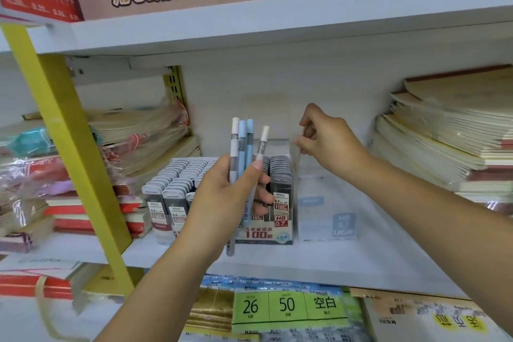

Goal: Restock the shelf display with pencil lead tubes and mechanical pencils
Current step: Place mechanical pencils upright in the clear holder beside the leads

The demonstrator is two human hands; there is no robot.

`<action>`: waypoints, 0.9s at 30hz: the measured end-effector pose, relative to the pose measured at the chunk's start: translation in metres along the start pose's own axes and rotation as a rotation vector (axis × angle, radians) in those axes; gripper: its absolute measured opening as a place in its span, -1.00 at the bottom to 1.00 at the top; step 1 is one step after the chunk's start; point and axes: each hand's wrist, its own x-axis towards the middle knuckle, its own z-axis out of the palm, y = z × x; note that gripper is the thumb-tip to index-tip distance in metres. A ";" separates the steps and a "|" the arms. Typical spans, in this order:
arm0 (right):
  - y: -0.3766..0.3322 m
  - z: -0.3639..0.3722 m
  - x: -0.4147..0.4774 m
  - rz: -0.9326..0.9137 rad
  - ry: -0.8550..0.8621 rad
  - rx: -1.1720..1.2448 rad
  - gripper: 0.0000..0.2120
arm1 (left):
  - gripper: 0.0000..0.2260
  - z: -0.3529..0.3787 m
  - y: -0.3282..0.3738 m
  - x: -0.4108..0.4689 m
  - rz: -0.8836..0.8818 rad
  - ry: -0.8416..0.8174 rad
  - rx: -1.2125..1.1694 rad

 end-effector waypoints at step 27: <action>-0.028 -0.018 -0.012 0.092 -0.046 -0.046 -0.80 | -0.77 0.000 -0.012 0.004 -0.059 -0.068 -0.155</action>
